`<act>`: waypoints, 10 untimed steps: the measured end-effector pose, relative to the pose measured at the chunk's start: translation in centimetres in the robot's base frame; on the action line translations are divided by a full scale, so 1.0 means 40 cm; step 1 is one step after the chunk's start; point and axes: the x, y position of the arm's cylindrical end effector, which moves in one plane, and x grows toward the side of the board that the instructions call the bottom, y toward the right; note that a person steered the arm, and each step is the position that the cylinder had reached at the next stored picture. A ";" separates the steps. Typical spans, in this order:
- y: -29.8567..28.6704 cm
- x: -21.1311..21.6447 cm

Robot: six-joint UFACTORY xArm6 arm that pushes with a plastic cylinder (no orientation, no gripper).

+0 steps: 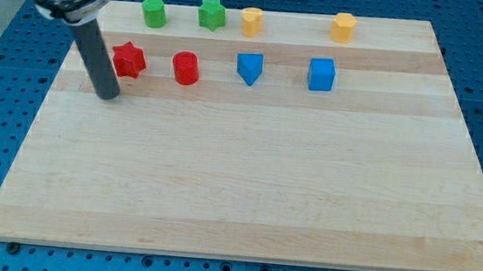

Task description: Move the red star towards top left

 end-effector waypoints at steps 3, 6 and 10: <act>0.067 -0.073; 0.067 -0.144; -0.023 -0.155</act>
